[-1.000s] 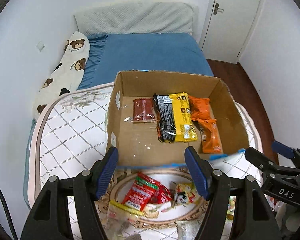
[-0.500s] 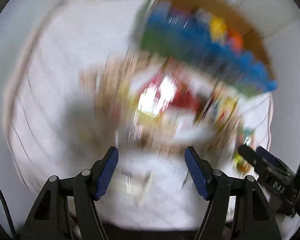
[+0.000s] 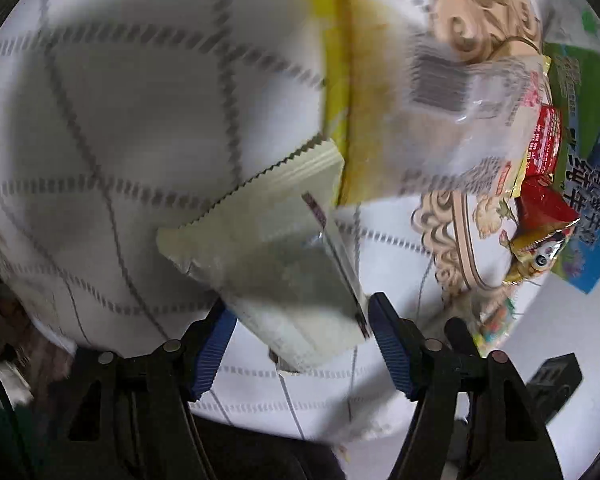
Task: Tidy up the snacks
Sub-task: 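Grasp a white packet with the left tool while the right tool grasps a grey packet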
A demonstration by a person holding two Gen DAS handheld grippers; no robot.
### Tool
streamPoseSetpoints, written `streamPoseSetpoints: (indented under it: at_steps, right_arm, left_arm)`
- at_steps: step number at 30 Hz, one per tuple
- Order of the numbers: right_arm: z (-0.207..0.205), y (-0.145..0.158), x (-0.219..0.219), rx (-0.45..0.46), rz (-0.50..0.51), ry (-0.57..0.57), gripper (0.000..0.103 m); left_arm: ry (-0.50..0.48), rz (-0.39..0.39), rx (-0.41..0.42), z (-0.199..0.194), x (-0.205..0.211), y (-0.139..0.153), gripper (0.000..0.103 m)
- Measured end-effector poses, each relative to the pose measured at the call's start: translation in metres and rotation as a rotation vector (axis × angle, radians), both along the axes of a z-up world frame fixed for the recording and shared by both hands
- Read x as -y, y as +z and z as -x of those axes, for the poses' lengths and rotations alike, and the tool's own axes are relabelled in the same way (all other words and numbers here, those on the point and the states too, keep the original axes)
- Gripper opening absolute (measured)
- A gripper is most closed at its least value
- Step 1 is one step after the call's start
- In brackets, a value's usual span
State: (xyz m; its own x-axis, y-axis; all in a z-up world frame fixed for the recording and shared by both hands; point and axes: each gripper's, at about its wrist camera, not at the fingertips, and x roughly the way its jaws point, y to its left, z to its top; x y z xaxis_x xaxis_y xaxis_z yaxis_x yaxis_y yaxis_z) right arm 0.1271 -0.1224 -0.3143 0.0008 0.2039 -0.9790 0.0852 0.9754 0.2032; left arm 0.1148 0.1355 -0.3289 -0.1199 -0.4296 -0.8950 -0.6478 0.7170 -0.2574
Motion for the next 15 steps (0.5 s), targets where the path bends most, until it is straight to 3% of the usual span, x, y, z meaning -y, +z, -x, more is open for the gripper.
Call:
streamPoseSetpoints:
  at_steps: [1,4,8,12,15]
  right_arm:
    - [0.002,-0.003,-0.002,-0.004,0.001,0.003,0.071]
    - [0.011,-0.003,-0.002,0.024,0.028,0.022,0.061]
    - [0.025,-0.003,-0.001,0.021,0.057,0.065,0.060]
    - [0.043,-0.006,0.005,-0.004,0.072,0.096,0.060]
    - [0.051,-0.006,0.013,-0.019,0.058,0.083,0.061]
  left_arm:
    - [-0.037,-0.034,0.018,-0.007,0.005,0.000,0.064]
    - [-0.228,-0.163,0.101,-0.022,0.034,0.014,0.063]
    - [-0.555,-0.304,0.188,-0.032,0.090,0.023,0.063]
    - [-0.800,-0.325,0.209,-0.032,0.140,0.017,0.063]
    - [-0.768,-0.276,0.174,-0.038,0.146,0.009,0.065]
